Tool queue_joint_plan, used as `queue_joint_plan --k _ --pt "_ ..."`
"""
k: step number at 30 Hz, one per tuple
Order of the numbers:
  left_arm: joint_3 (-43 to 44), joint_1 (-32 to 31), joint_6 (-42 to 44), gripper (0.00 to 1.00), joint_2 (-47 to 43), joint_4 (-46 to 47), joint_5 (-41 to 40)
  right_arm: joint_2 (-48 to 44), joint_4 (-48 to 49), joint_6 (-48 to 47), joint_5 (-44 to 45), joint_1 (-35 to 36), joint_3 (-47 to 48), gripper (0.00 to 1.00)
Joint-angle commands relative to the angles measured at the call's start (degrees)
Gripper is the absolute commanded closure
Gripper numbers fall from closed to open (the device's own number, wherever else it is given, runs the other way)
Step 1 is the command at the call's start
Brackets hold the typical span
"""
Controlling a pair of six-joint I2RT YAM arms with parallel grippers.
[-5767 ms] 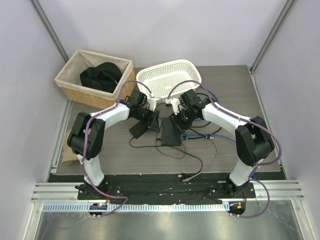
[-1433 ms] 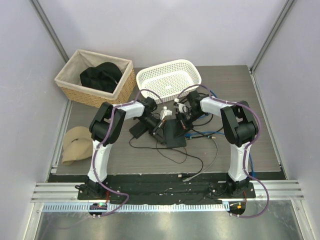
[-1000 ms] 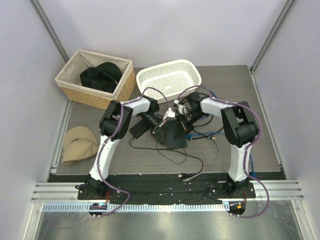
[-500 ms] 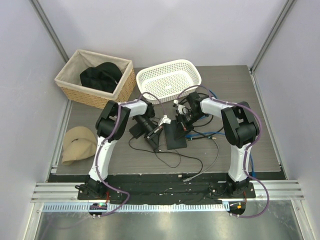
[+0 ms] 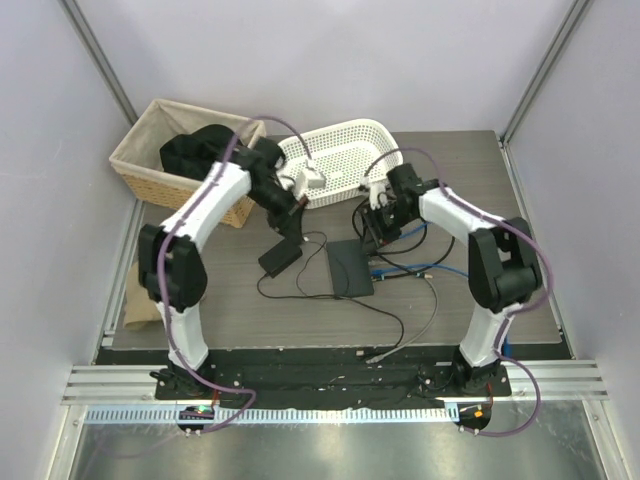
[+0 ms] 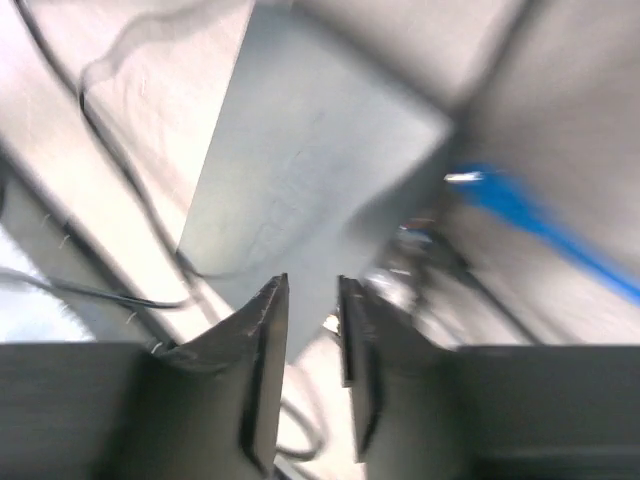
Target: Pull the plug from the switch port
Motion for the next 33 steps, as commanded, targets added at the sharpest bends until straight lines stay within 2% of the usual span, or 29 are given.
queue_joint_plan --k 1,5,7,9,11,12,15,16,18,19,21,22,24,26,28,31,33 --pt "10.4 7.5 5.9 1.00 -6.1 -9.0 -11.8 -12.6 8.7 -1.8 9.7 -1.4 5.6 0.56" --pt "18.5 14.1 8.7 1.00 -9.4 -12.0 -19.4 -13.1 10.4 1.6 12.1 -1.4 6.9 0.50" --pt "19.9 14.7 8.8 1.00 -10.7 -11.0 -28.0 -12.8 11.1 2.9 13.0 -1.5 6.7 0.50" --pt "17.9 15.3 10.3 1.00 -13.5 -8.7 -36.3 -13.6 12.4 4.3 13.1 -1.5 5.8 0.49" --pt "14.4 15.4 11.6 1.00 -16.5 -4.8 -41.4 -14.6 13.8 4.4 13.1 -1.5 4.0 0.48" --pt "9.8 15.5 13.2 1.00 -19.9 -3.7 -42.6 -15.6 13.9 4.3 13.1 -1.5 3.6 0.47" --pt "-0.5 15.4 12.7 0.80 -24.7 3.4 -42.0 -16.9 13.9 3.8 13.1 -1.5 1.7 0.45" --pt "-2.6 14.5 12.1 0.70 -26.2 6.0 -41.8 -17.4 13.8 3.9 13.1 -1.6 0.5 0.45" --pt "-6.3 12.6 10.3 0.57 -26.0 7.9 -43.1 -18.1 13.9 4.1 13.1 -1.6 -0.4 0.44" --pt "-6.6 10.5 9.0 0.47 -25.3 8.6 -42.8 -18.6 13.6 4.1 13.1 -1.7 -0.8 0.43" --pt "-5.5 7.5 7.8 0.40 -24.9 9.8 -39.3 -19.0 13.1 4.0 14.1 -2.1 -0.6 0.40" --pt "-4.8 3.6 6.9 0.34 -24.4 10.6 -37.6 -19.0 12.5 4.1 14.6 -2.6 -0.1 0.39" --pt "-3.7 -0.5 7.5 0.26 -24.2 10.9 -26.7 -18.8 11.0 4.4 15.3 -5.0 1.1 0.39" --pt "-7.7 -6.8 7.8 0.23 -24.9 17.5 -18.7 -18.2 10.3 5.5 15.1 -7.5 3.3 0.38" --pt "-10.5 -12.8 8.8 0.21 -23.7 24.7 -16.0 -17.6 10.0 6.3 14.6 -11.7 5.7 0.38" --pt "-9.3 -18.3 11.0 0.22 -15.1 26.8 -11.4 -17.0 10.3 7.0 14.5 -16.8 8.8 0.38" --pt "-5.4 -19.2 12.1 0.23 -7.7 26.8 -8.0 -16.9 11.0 7.4 14.4 -19.0 9.9 0.38"
